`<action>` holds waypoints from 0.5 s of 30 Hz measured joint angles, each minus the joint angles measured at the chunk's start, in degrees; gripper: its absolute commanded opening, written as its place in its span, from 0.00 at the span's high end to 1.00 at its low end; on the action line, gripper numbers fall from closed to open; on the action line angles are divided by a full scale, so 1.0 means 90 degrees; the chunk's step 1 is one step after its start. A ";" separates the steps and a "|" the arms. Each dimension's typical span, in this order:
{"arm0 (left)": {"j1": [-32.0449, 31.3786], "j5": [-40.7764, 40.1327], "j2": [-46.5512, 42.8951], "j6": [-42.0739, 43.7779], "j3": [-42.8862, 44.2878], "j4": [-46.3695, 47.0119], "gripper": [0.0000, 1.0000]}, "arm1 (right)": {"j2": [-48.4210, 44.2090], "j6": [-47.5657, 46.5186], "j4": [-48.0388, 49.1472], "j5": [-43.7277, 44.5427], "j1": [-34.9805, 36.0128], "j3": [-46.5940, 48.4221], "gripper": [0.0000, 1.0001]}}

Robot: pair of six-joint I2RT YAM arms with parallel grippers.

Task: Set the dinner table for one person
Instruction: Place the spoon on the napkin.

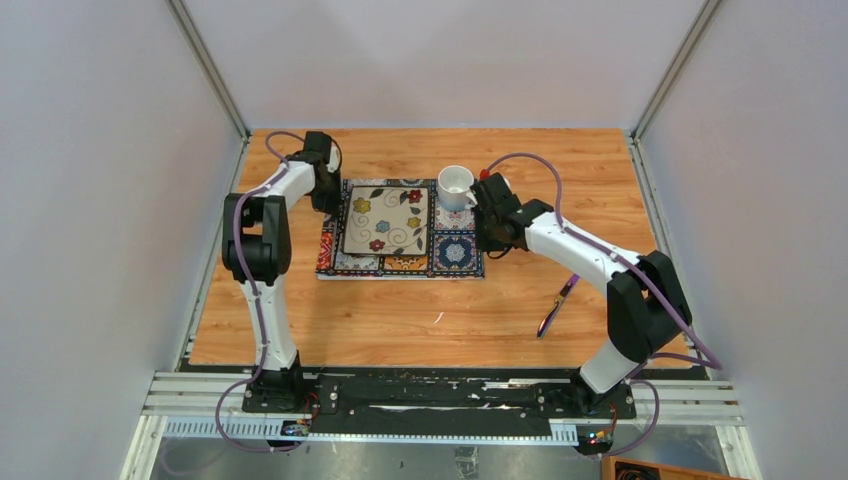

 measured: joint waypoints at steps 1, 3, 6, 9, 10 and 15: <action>0.0000 0.0002 0.0041 0.0015 0.0036 0.0000 1.00 | 0.0000 0.0000 0.0000 -0.0010 -0.0002 0.0000 0.84; 0.0000 0.0010 0.0119 0.0039 0.0102 -0.0005 1.00 | 0.0000 -0.0002 0.0000 -0.0017 -0.0007 0.0000 0.84; 0.0000 0.0010 0.0160 0.0068 0.0151 -0.0041 1.00 | 0.0000 -0.0005 0.0000 -0.0019 -0.0024 0.0000 0.84; 0.0000 -0.0002 0.0163 0.0083 0.0151 -0.0041 1.00 | 0.0007 -0.0005 -0.0002 -0.0022 -0.0041 0.0000 0.84; 0.0000 -0.0010 0.0163 0.0083 0.0151 -0.0044 1.00 | 0.0012 -0.0005 -0.0005 -0.0022 -0.0044 0.0000 0.84; -0.0002 -0.0068 0.0194 0.0080 0.0214 -0.0109 0.93 | 0.0087 -0.0005 -0.0007 -0.0063 -0.0044 0.0000 0.84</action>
